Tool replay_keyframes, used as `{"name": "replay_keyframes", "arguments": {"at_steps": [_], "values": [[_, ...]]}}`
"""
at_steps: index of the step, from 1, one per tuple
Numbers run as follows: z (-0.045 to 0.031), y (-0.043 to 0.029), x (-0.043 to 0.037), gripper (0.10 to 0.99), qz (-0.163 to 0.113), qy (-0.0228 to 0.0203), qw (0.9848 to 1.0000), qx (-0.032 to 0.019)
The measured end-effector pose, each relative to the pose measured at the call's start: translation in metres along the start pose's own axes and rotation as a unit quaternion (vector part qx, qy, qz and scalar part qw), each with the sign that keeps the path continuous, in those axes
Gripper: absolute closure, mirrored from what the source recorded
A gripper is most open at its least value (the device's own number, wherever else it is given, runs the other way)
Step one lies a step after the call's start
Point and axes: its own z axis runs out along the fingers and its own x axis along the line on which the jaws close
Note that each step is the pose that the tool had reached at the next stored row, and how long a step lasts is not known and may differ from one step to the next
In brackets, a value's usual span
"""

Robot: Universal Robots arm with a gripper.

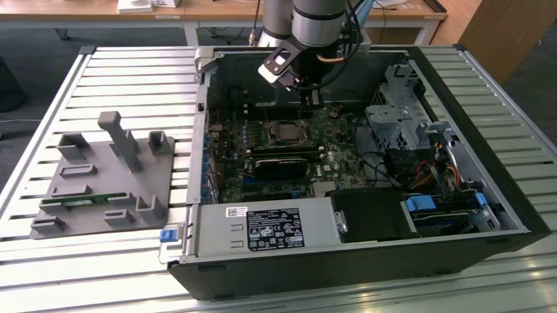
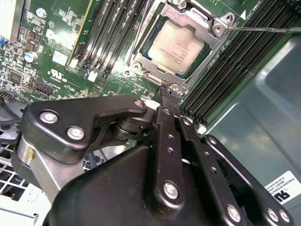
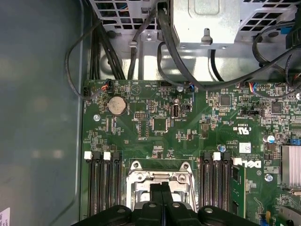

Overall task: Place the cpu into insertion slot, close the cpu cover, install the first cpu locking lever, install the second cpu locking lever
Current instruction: 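Close the cpu cover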

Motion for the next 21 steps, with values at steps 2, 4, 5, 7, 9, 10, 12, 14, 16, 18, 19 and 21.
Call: {"name": "replay_keyframes", "arguments": {"at_steps": [2,4,5,7,9,10,12,14,16,18,19,21], "values": [[0.0000,-0.0007,0.0000,0.980,0.000,0.0000,1.0000,0.0000],[-0.0001,-0.0015,0.0000,0.980,0.000,0.0000,1.0000,0.0000],[-0.0001,-0.0018,0.0000,0.980,0.000,0.0000,1.0000,0.0000],[-0.0001,-0.0028,0.0000,0.980,0.000,0.0000,1.0000,0.0000],[-0.0002,-0.0041,0.0000,0.980,0.000,0.0000,1.0000,0.0000],[-0.0002,-0.0046,0.0000,0.980,0.000,0.0000,1.0000,0.0000],[-0.0002,-0.0059,0.0000,0.980,0.000,0.0000,1.0000,0.0000],[-0.0002,-0.0070,-0.0001,0.980,0.000,0.0000,1.0000,0.0000],[-0.0002,-0.0083,-0.0001,0.980,0.000,0.0000,1.0000,0.0000],[-0.0003,-0.0096,-0.0001,0.980,0.000,0.0000,1.0000,0.0000],[-0.0003,-0.0102,-0.0001,0.980,0.000,0.0000,1.0000,0.0000],[-0.0003,-0.0115,-0.0001,0.980,0.000,0.0000,1.0000,0.0000]]}}
